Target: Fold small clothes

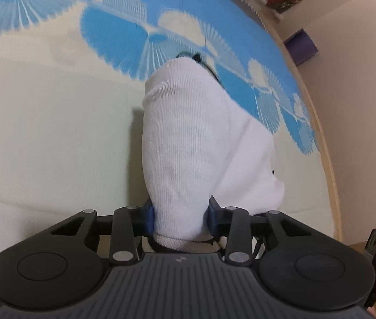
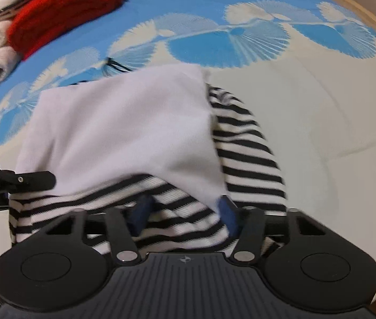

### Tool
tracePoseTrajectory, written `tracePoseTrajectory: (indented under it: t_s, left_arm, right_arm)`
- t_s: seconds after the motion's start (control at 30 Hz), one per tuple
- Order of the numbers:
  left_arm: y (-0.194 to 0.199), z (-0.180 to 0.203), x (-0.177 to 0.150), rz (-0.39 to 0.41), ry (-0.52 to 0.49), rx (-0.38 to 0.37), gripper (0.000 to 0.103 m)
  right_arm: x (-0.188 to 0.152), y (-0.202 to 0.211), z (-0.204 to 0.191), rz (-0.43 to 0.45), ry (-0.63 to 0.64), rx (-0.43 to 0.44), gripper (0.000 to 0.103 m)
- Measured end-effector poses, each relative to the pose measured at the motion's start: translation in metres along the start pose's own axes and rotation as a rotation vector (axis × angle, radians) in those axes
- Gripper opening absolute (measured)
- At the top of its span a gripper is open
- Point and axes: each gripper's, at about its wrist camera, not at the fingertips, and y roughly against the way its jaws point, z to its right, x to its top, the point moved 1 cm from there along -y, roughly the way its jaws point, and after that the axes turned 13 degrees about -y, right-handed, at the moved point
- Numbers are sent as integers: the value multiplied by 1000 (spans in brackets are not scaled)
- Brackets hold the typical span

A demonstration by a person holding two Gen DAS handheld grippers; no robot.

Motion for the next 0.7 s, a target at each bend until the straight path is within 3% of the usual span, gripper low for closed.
tracePoseTrajectory:
  t_s: [0.2,0.27,0.33,0.4,0.53,0.7]
  left_arm:
    - [57,-38,16,120,-31,171,43]
    - [75,-56,19,135,-7,246,55]
    - [98,-67,19,198,-3,340,65]
    - [116,-72,17,236,-42,366,69]
    - [114,-64,3,154,-146,307,68]
    - [65,-55,-22,-87,-290,411,70]
  right_arm:
    - [-11,-12,-62,4,74,72,42]
    - [-15,-18,-83,-6,111,81,38]
    - [-21,-27,-102,-30,156,70,35]
    - [-26,-34,-116,-47,187,64,32]
    - [-28,-42,-129,-59,224,28,21]
    - [-30,-59,-125,-123,222,-95,21]
